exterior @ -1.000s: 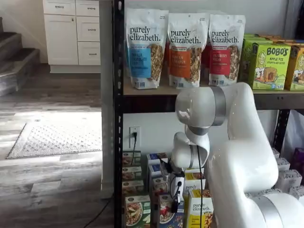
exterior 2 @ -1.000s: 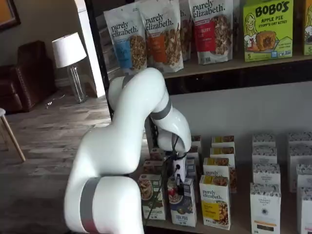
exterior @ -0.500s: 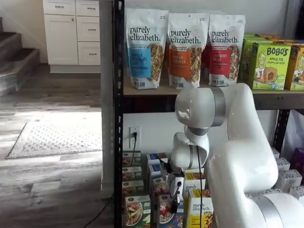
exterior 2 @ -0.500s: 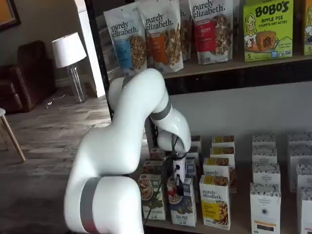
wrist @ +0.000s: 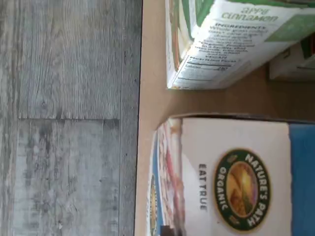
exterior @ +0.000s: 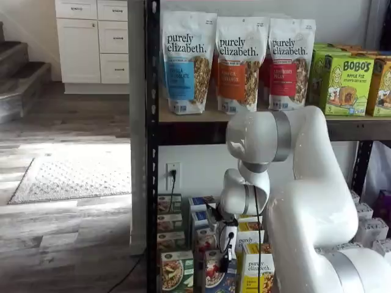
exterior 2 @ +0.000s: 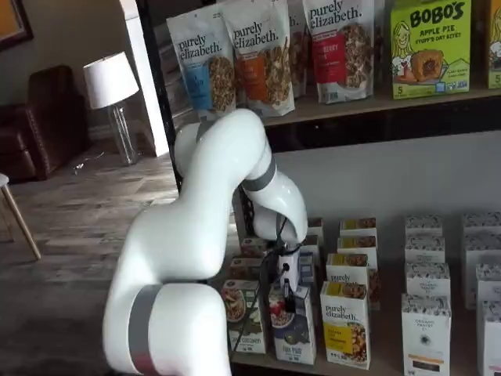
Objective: Pick up the blue and white box that is on the bottom shelf, the second box from the left
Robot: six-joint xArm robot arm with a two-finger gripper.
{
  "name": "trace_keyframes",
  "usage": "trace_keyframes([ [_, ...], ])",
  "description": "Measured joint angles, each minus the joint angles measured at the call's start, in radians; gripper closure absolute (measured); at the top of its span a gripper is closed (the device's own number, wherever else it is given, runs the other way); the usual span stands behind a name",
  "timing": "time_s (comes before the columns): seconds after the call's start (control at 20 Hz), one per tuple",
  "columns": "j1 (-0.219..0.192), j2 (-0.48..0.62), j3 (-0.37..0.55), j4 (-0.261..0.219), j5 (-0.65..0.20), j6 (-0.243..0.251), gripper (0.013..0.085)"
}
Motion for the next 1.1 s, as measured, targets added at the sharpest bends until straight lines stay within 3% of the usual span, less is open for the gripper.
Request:
trace_keyframes([
  [0.35,0.004,-0.012,0.028,-0.039,-0.030,0.036,0.0530],
  [0.7,0.017,-0.088,0.160,-0.007,-0.087,0.016,0.0530],
  [0.95,0.039,-0.195,0.338,0.067,-0.159,-0.036,0.0530],
  [1.1,0.062,-0.284,0.478,0.141,-0.205,-0.088,0.0530],
])
